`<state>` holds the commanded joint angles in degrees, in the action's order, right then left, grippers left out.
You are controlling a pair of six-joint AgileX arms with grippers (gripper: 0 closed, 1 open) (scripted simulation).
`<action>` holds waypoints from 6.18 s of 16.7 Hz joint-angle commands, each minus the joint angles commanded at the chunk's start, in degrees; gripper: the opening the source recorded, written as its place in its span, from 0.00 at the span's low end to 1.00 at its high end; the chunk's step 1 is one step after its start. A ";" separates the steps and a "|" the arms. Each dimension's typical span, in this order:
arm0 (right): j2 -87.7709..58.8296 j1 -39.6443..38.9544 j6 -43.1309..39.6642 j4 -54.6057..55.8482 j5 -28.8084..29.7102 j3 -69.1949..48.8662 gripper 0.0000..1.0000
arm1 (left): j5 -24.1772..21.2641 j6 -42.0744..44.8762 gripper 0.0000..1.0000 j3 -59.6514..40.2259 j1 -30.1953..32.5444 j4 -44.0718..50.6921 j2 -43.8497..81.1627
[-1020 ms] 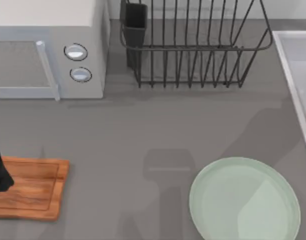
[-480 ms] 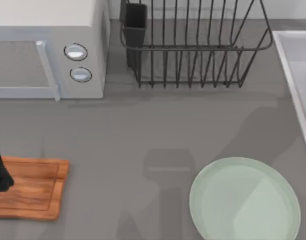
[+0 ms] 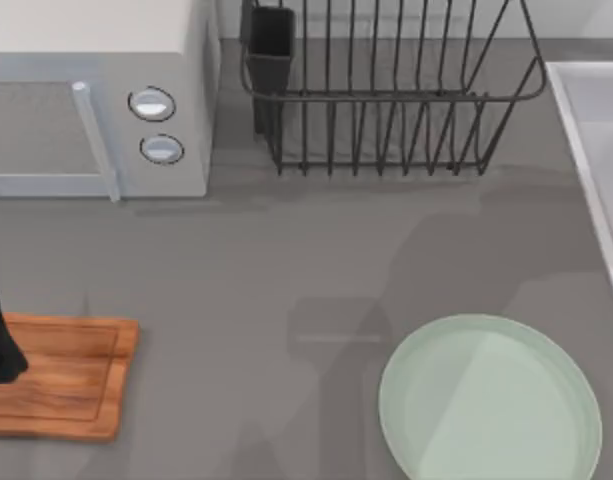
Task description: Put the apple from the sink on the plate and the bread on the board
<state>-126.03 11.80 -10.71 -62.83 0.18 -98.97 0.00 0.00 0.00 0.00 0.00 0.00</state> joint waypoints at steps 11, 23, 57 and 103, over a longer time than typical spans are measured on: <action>7.47 -9.15 9.11 -0.92 -0.09 3.56 0.00 | 0.00 0.00 1.00 0.00 0.00 0.00 0.00; 29.80 -43.47 43.05 -4.82 -0.17 24.22 0.00 | 0.00 0.00 1.00 0.00 0.00 0.00 0.00; 34.95 -48.53 48.10 -4.07 -0.18 29.47 1.00 | 0.00 0.00 1.00 0.00 0.00 0.00 0.00; 126.03 -11.80 10.71 62.83 -0.18 98.98 1.00 | 0.19 6.74 1.00 -52.19 -12.79 43.83 80.04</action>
<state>0.00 0.00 0.00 0.00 0.00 0.00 0.19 6.74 -52.19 -12.79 43.83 80.04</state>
